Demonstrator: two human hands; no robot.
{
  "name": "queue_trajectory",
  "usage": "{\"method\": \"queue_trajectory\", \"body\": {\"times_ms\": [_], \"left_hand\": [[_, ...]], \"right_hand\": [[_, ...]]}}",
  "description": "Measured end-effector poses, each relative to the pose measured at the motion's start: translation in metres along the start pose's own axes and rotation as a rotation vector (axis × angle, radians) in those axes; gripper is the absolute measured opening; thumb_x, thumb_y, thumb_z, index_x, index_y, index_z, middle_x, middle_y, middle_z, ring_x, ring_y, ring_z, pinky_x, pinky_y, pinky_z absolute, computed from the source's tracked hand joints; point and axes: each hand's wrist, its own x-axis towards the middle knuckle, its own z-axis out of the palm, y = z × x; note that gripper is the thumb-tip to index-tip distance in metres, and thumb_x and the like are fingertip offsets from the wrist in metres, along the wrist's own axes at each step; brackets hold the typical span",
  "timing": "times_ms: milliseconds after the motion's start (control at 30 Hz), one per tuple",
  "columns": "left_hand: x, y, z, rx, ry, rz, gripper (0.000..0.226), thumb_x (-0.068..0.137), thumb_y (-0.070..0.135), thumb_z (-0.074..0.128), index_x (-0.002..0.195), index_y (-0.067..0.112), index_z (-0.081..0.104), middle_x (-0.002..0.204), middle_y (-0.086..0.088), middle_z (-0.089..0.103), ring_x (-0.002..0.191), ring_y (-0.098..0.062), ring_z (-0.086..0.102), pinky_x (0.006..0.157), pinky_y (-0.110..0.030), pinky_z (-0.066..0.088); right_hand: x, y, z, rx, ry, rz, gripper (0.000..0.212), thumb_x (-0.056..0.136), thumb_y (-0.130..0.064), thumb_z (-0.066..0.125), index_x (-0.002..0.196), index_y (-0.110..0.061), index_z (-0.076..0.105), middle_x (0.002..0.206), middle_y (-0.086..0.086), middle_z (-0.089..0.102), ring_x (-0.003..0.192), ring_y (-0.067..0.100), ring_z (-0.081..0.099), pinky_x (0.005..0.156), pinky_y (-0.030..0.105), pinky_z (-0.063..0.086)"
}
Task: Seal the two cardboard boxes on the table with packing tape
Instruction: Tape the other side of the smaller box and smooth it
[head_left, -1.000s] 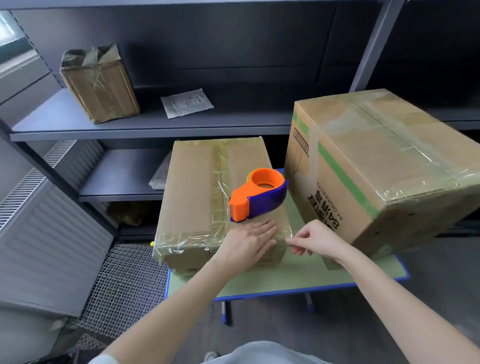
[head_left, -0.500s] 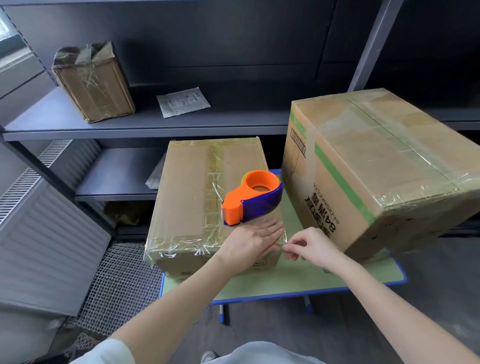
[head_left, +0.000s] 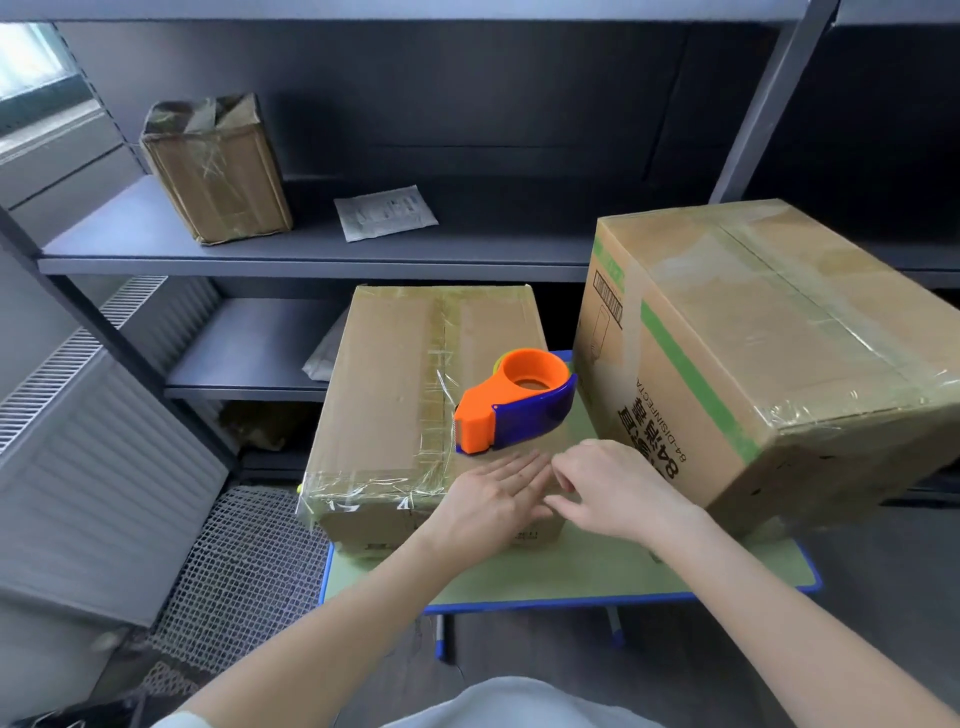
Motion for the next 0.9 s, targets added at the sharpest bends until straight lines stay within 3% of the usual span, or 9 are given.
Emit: {"method": "queue_trajectory", "body": {"times_ms": [233, 333, 400, 467, 600, 733, 900], "left_hand": [[-0.072, -0.038, -0.06, 0.003, -0.018, -0.276, 0.032, 0.076, 0.013, 0.077, 0.104, 0.0, 0.071, 0.11, -0.011, 0.068, 0.102, -0.024, 0.066, 0.083, -0.041, 0.056], [-0.084, -0.05, -0.067, -0.003, -0.063, -0.381, 0.032, 0.086, 0.014, 0.067, 0.115, 0.001, 0.065, 0.119, -0.012, 0.063, 0.113, -0.028, 0.059, 0.094, -0.043, 0.051], [-0.086, -0.057, -0.065, -0.026, -0.113, -0.453, 0.036, 0.092, 0.018, 0.058, 0.123, 0.001, 0.059, 0.128, -0.013, 0.057, 0.124, -0.029, 0.05, 0.105, -0.042, 0.041], [-0.087, -0.062, -0.066, -0.005, -0.146, -0.443, 0.037, 0.092, 0.019, 0.058, 0.123, -0.001, 0.059, 0.128, -0.016, 0.056, 0.124, -0.031, 0.05, 0.106, -0.043, 0.039], [-0.088, -0.067, -0.067, 0.029, -0.131, -0.348, 0.035, 0.079, 0.013, 0.073, 0.107, -0.006, 0.068, 0.114, -0.018, 0.065, 0.107, -0.034, 0.062, 0.086, -0.05, 0.052], [-0.092, -0.07, -0.061, 0.115, -0.077, -0.247, 0.042, 0.073, 0.022, 0.078, 0.102, -0.007, 0.069, 0.11, -0.018, 0.067, 0.103, -0.031, 0.065, 0.083, -0.047, 0.055], [-0.097, -0.064, -0.049, 0.24, -0.013, -0.212, 0.045, 0.098, 0.031, 0.04, 0.104, -0.003, 0.07, 0.114, -0.015, 0.066, 0.109, -0.024, 0.063, 0.092, -0.038, 0.052]], "right_hand": [[0.049, -0.051, 0.016, 0.144, 0.026, -0.204, 0.026, 0.095, -0.036, 0.047, 0.093, -0.011, 0.055, 0.095, 0.004, 0.057, 0.092, 0.02, 0.053, 0.072, 0.03, 0.041], [0.062, -0.072, 0.029, 0.275, 0.117, -0.336, 0.028, 0.092, -0.024, 0.057, 0.112, -0.004, 0.063, 0.106, 0.012, 0.059, 0.103, 0.027, 0.054, 0.087, 0.037, 0.046], [0.067, -0.077, 0.036, 0.328, 0.18, -0.396, 0.029, 0.089, -0.014, 0.061, 0.114, 0.0, 0.065, 0.118, 0.017, 0.06, 0.111, 0.031, 0.054, 0.097, 0.04, 0.045], [0.07, -0.075, 0.044, 0.359, 0.193, -0.42, 0.033, 0.089, -0.01, 0.06, 0.12, 0.001, 0.061, 0.133, 0.016, 0.053, 0.125, 0.033, 0.047, 0.105, 0.042, 0.039], [0.074, -0.071, 0.052, 0.408, 0.151, -0.436, 0.04, 0.092, -0.007, 0.054, 0.132, -0.004, 0.051, 0.145, 0.006, 0.037, 0.139, 0.027, 0.02, 0.112, 0.032, 0.023], [0.074, -0.071, 0.053, 0.375, 0.118, -0.452, 0.043, 0.091, -0.013, 0.056, 0.133, -0.004, 0.049, 0.144, 0.009, 0.039, 0.139, 0.026, 0.022, 0.112, 0.032, 0.026], [0.071, -0.077, 0.056, 0.199, 0.229, -0.493, 0.044, 0.085, -0.007, 0.065, 0.128, -0.003, 0.055, 0.136, 0.012, 0.049, 0.128, 0.029, 0.045, 0.103, 0.045, 0.041]]}}
